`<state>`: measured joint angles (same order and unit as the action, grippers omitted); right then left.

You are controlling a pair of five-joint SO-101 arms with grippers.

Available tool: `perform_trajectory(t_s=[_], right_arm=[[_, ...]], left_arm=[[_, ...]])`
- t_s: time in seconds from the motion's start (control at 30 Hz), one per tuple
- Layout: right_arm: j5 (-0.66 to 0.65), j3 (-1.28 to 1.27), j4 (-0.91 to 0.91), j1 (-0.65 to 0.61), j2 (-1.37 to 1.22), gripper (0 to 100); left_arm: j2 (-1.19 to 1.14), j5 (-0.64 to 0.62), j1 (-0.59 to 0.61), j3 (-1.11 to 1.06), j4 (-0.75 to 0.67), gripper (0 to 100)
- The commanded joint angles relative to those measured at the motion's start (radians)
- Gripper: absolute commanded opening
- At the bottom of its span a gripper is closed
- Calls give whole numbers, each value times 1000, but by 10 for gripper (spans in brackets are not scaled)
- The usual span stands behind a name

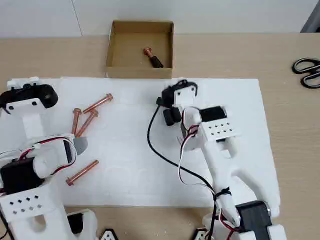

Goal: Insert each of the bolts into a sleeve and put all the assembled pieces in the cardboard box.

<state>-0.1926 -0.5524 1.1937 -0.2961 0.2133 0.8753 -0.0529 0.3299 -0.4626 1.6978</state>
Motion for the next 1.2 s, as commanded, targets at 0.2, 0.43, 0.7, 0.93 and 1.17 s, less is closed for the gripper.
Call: perform_trajectory(t_s=[0.2,0.43,0.7,0.93,1.17], right_arm=[[-8,-101,-90,5,45,8],[-8,-103,-84,8,45,19],[-5,-130,-88,5,45,58],[-5,-130,-88,5,24,61],[-6,-123,-139,4,-127,61]], left_arm=[[2,6,-2,35,0,269],[2,6,-2,35,0,269],[2,6,-2,35,0,269],[2,6,-2,35,0,269],[2,6,-2,35,0,269]])
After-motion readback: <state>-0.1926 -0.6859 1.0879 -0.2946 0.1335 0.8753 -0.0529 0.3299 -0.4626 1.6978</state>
